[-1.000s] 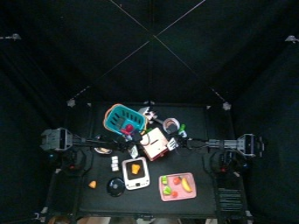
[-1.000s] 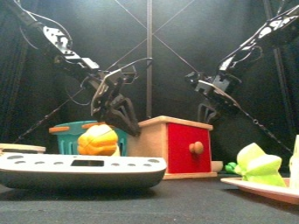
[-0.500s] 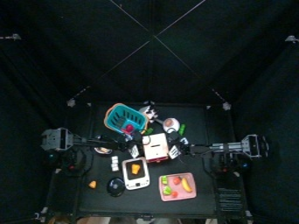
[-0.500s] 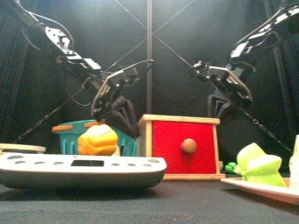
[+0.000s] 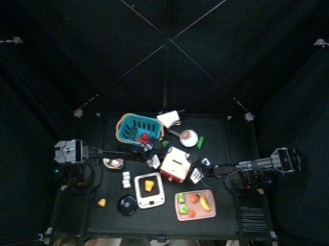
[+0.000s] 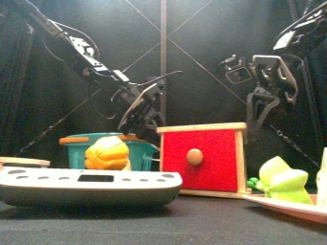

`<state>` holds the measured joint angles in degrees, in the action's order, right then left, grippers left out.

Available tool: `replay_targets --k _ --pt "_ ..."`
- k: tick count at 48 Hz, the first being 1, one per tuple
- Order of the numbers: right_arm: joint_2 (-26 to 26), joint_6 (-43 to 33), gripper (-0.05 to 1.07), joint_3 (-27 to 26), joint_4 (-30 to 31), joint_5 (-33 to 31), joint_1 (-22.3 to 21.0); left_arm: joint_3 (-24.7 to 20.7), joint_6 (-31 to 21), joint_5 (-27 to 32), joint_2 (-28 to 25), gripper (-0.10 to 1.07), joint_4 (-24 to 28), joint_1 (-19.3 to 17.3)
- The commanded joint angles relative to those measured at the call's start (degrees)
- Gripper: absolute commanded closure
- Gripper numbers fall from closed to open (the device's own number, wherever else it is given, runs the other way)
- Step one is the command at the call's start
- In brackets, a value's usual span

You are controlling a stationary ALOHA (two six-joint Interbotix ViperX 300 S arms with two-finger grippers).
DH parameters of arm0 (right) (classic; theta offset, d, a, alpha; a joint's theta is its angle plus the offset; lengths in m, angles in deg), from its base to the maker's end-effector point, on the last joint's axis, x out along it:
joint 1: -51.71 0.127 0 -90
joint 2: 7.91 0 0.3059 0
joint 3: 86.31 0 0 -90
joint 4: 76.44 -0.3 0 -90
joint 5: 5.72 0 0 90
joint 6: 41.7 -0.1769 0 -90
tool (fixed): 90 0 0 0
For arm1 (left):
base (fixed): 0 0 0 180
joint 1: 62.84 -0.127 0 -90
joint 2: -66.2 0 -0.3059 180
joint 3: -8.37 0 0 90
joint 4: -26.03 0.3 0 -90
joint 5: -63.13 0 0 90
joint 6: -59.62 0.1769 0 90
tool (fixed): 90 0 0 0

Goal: Move drawer to right

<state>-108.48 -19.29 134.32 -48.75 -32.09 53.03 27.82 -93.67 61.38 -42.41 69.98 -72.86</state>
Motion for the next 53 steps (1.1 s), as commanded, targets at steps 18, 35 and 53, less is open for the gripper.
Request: replay_targets --k 18,35,53 --pt "-6.15 -0.18 0.61 2.11 -0.26 -2.11 -2.11 -8.26 0.09 -1.05 -3.52 0.54 0.00 2.55" --pt "-10.99 -0.18 0.61 4.22 -0.26 -5.62 -4.04 -10.72 0.09 -0.79 -4.83 0.54 0.09 2.46" --pt "-12.92 0.00 0.61 4.66 -1.67 -5.62 -3.60 -6.33 0.09 -0.53 0.88 0.54 0.53 2.29"
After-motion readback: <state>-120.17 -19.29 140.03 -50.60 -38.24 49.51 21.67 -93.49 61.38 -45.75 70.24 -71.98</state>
